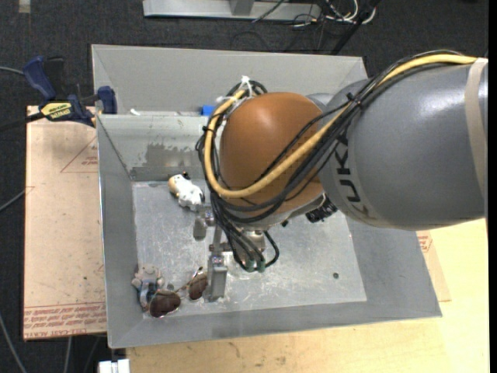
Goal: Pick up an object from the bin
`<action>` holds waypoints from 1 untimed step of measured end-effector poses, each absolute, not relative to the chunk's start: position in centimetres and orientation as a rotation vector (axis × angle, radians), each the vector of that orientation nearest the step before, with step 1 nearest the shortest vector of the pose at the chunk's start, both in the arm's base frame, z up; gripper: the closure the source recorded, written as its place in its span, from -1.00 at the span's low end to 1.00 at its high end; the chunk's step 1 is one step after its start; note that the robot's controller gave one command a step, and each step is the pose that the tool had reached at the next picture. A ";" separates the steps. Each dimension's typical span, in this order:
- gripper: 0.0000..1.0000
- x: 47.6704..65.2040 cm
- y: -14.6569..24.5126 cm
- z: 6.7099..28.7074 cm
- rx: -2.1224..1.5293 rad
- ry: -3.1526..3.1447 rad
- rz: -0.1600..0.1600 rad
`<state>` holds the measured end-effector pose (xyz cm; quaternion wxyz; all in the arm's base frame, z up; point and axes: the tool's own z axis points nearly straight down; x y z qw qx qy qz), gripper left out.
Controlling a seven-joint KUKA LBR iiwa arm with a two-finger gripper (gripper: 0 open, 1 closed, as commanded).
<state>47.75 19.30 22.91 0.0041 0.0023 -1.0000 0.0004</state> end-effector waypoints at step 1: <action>-1.00 47.9 19.2 23.3 0.000 -3.141 -0.002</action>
Offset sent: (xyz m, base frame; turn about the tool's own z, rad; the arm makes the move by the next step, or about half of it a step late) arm 0.0028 0.0138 -0.1591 -0.4074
